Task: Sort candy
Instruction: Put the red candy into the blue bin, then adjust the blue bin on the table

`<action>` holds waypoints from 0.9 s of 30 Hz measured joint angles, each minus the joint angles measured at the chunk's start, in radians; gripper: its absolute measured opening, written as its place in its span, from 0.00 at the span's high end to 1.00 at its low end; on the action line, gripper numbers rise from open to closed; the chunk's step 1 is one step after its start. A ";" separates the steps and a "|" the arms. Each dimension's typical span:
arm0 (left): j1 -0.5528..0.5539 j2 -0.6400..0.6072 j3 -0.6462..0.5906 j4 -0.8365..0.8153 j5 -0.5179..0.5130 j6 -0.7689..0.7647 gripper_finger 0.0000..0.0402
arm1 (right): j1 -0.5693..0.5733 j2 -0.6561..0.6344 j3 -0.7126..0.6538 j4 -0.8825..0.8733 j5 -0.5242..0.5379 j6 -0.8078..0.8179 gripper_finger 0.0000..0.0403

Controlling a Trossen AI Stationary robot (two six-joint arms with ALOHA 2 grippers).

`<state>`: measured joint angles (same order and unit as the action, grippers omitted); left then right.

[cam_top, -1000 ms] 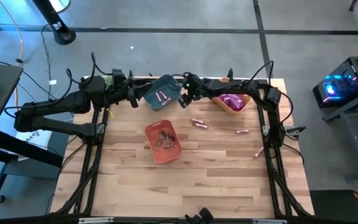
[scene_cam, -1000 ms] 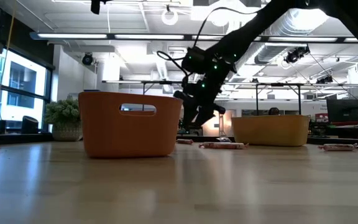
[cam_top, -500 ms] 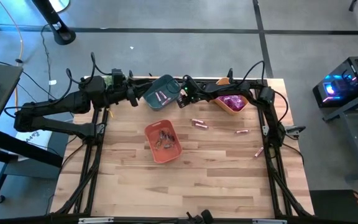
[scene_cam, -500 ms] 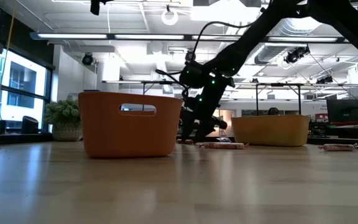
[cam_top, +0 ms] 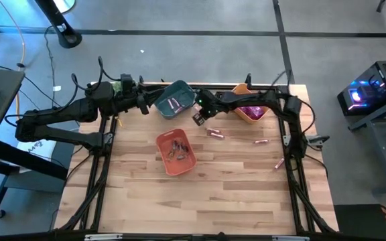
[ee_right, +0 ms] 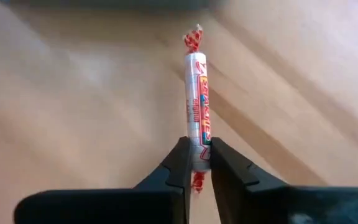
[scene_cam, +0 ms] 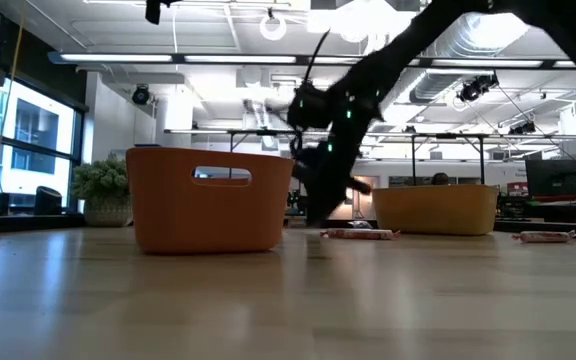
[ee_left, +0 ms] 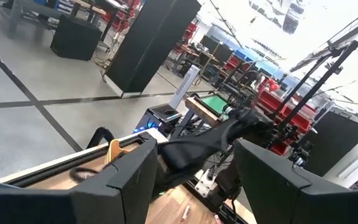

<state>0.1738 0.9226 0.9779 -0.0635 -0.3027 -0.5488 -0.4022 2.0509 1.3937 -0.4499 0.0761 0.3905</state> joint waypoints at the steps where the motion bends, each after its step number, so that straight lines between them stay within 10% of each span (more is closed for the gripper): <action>1: 0.000 0.000 0.000 0.000 0.000 0.000 0.48 | 0.006 -0.026 0.000 0.009 0.002 -0.006 0.93; 16: 0.000 0.000 0.000 0.000 0.000 0.000 0.48 | 0.084 -0.090 0.005 0.390 0.036 0.207 0.94; 27: -0.005 0.000 0.000 -0.002 0.005 -0.024 0.48 | 0.018 -0.001 0.006 0.622 -0.022 0.467 0.55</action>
<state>0.1692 0.9226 0.9779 -0.0659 -0.2981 -0.5724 -0.3846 2.0502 1.3998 0.1716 0.0544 0.8577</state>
